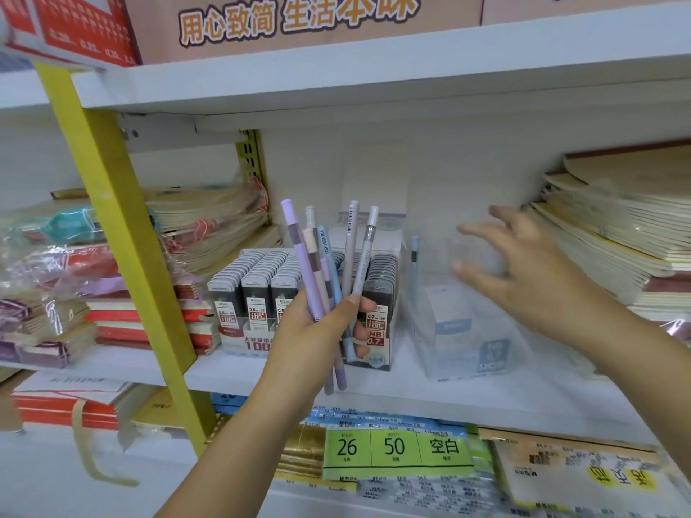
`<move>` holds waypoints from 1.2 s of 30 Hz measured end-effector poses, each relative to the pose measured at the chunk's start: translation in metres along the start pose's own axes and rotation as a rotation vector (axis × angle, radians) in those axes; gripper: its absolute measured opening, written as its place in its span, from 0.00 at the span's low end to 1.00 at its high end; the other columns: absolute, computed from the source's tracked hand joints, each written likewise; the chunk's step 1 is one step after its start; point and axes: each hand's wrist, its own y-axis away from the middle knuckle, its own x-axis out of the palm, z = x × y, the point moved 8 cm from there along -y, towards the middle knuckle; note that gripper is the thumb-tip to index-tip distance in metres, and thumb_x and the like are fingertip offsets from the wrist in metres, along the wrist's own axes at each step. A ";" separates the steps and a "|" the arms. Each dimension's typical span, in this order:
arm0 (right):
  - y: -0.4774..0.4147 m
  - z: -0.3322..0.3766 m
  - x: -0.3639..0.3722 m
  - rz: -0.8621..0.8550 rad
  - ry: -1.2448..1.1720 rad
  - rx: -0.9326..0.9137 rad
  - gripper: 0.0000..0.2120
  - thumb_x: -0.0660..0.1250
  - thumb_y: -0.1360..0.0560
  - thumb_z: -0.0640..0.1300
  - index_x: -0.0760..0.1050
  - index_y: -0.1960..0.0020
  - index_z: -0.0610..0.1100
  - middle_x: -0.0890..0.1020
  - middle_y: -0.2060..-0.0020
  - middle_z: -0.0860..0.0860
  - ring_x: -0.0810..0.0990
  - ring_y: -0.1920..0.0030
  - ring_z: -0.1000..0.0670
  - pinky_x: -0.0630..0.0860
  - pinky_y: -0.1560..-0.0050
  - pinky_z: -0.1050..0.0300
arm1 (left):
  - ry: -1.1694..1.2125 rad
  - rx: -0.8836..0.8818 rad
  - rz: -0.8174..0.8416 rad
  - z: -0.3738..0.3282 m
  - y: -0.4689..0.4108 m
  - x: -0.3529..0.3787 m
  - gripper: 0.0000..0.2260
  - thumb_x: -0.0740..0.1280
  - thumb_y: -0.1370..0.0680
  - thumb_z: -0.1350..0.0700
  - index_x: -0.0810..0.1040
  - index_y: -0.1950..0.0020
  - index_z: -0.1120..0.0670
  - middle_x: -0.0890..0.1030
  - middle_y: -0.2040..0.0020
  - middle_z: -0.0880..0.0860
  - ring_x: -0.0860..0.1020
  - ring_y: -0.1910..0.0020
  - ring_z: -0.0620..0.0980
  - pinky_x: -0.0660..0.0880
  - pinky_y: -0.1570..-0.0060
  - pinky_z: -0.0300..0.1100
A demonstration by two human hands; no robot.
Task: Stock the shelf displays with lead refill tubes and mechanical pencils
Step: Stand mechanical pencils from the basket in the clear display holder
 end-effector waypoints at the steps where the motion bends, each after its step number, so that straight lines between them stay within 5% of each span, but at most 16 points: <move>1: 0.016 -0.011 0.011 0.148 0.036 0.068 0.37 0.60 0.35 0.74 0.55 0.28 0.70 0.48 0.23 0.58 0.52 0.23 0.49 0.57 0.28 0.49 | 0.004 0.001 0.001 0.000 0.001 0.000 0.11 0.65 0.19 0.59 0.77 0.39 0.63 0.82 0.70 0.47 0.77 0.73 0.43 0.71 0.76 0.30; 4: 0.052 -0.025 0.035 0.364 0.052 0.145 0.43 0.66 0.36 0.72 0.41 0.31 0.77 0.36 0.24 0.61 0.54 0.23 0.50 0.58 0.29 0.54 | 0.001 0.007 0.002 0.001 0.002 0.001 0.11 0.65 0.19 0.59 0.77 0.39 0.63 0.82 0.69 0.47 0.77 0.73 0.42 0.71 0.76 0.30; 6: 0.058 -0.024 0.038 0.271 0.030 0.136 0.37 0.68 0.30 0.64 0.51 0.29 0.73 0.44 0.22 0.56 0.64 0.27 0.49 0.63 0.31 0.56 | 0.017 0.004 0.003 0.003 0.004 0.002 0.11 0.66 0.19 0.59 0.78 0.39 0.63 0.82 0.68 0.47 0.78 0.72 0.44 0.73 0.74 0.32; 11: 0.065 -0.005 0.045 0.102 0.053 0.101 0.19 0.69 0.27 0.57 0.73 0.36 0.61 0.63 0.25 0.51 0.72 0.33 0.48 0.65 0.38 0.61 | 0.065 -0.026 0.014 0.010 0.010 0.004 0.08 0.67 0.19 0.60 0.78 0.42 0.61 0.85 0.60 0.53 0.78 0.69 0.48 0.79 0.67 0.41; 15: 0.065 0.012 0.049 0.079 0.123 0.091 0.17 0.66 0.25 0.59 0.73 0.38 0.57 0.64 0.26 0.50 0.78 0.43 0.47 0.66 0.49 0.62 | 0.039 -0.044 0.036 0.013 0.013 0.004 0.08 0.67 0.20 0.59 0.79 0.42 0.61 0.86 0.59 0.53 0.80 0.68 0.47 0.81 0.65 0.43; 19: 0.061 0.022 0.033 0.040 0.250 0.075 0.27 0.58 0.25 0.67 0.67 0.30 0.57 0.64 0.26 0.50 0.66 0.30 0.48 0.66 0.37 0.56 | 0.026 -0.073 0.088 0.013 0.014 0.008 0.08 0.68 0.20 0.59 0.80 0.43 0.61 0.85 0.61 0.51 0.79 0.67 0.47 0.79 0.65 0.41; 22: 0.051 0.055 0.001 -0.207 -0.110 -0.070 0.23 0.58 0.23 0.60 0.73 0.33 0.52 0.76 0.38 0.54 0.70 0.37 0.54 0.62 0.43 0.68 | 0.006 -0.077 0.144 0.010 0.015 0.016 0.09 0.67 0.19 0.59 0.80 0.43 0.62 0.85 0.61 0.50 0.79 0.66 0.48 0.78 0.65 0.39; 24: 0.039 0.066 -0.001 -0.208 -0.411 -0.054 0.18 0.63 0.23 0.55 0.72 0.34 0.54 0.80 0.46 0.60 0.75 0.45 0.61 0.67 0.50 0.73 | -0.009 -0.073 0.174 0.007 0.014 0.022 0.10 0.67 0.19 0.59 0.79 0.41 0.63 0.85 0.63 0.49 0.78 0.68 0.46 0.77 0.66 0.37; 28: 0.015 0.069 0.014 -0.072 -0.925 0.110 0.16 0.69 0.24 0.42 0.72 0.38 0.52 0.86 0.59 0.53 0.84 0.59 0.55 0.79 0.62 0.63 | 0.006 -0.073 0.207 0.003 0.013 0.031 0.09 0.66 0.19 0.59 0.79 0.41 0.61 0.87 0.58 0.51 0.80 0.67 0.44 0.78 0.67 0.38; 33: -0.005 0.045 -0.028 -0.312 -1.020 0.118 0.14 0.68 0.25 0.35 0.69 0.48 0.51 0.85 0.62 0.46 0.84 0.64 0.49 0.79 0.67 0.59 | -0.018 -0.059 0.141 0.005 0.004 0.020 0.05 0.66 0.19 0.57 0.80 0.44 0.53 0.87 0.53 0.51 0.85 0.62 0.47 0.79 0.66 0.41; 36: -0.025 0.038 -0.043 -0.326 -0.665 0.047 0.14 0.68 0.27 0.37 0.67 0.49 0.50 0.83 0.60 0.45 0.84 0.65 0.49 0.82 0.64 0.54 | -0.062 -0.044 0.099 0.007 0.000 0.009 0.03 0.67 0.19 0.55 0.81 0.48 0.50 0.87 0.53 0.50 0.84 0.63 0.47 0.78 0.62 0.43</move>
